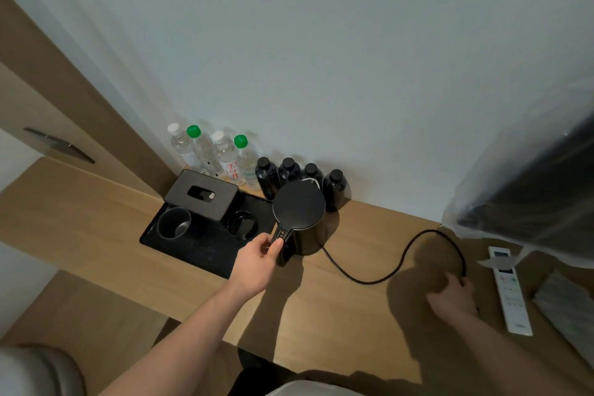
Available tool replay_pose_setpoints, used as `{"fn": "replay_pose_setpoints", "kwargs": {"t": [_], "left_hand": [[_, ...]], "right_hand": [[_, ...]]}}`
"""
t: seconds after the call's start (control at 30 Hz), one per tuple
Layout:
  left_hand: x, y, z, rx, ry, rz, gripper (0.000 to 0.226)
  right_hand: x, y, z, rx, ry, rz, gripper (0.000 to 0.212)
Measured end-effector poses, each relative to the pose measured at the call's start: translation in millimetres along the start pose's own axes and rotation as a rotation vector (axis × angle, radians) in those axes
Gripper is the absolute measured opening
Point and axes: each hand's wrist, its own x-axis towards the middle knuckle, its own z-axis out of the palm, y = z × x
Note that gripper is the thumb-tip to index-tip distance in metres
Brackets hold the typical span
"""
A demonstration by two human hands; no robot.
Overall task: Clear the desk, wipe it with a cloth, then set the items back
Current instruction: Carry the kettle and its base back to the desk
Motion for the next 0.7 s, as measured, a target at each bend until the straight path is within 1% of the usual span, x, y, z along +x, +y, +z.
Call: {"fn": "replay_pose_setpoints", "kwargs": {"t": [0.1,0.23,0.3,0.37,0.4,0.47,0.5,0.53,0.6,0.63,0.7], "left_hand": [[7,3,2,0.040,0.017,0.023,0.031],[11,5,-2,0.068,-0.005,0.018,0.027],[10,4,-3,0.094,-0.018,0.013,0.025],[10,4,-3,0.103,-0.018,0.019,0.024],[11,3,-2,0.110,-0.019,0.022,0.024],[11,5,-3,0.125,-0.019,0.021,0.024],[12,6,-3,0.136,-0.013,0.023,0.024],[13,6,-4,0.148,-0.002,0.027,0.025],[14,7,-7,0.186,0.015,0.038,0.025],[15,8,-9,0.202,0.023,0.049,0.026],[17,7,-17,0.211,0.048,0.068,0.029]], "right_hand": [[4,2,-3,0.055,-0.021,0.015,0.076],[6,-10,2,0.179,-0.082,0.075,0.067],[-1,-26,13,0.234,-0.108,0.039,0.062],[-8,-47,33,0.268,-0.171,-0.006,0.058],[-8,-56,47,0.285,-0.202,-0.018,0.063],[5,-71,82,0.345,-0.291,-0.056,0.085],[-5,-86,88,0.377,-0.342,-0.087,0.095],[-26,-106,85,0.404,-0.381,-0.100,0.098],[-50,-133,82,0.491,-0.427,-0.094,0.095],[-53,-141,83,0.509,-0.414,-0.094,0.094],[-55,-142,84,0.471,-0.331,-0.107,0.098]]}}
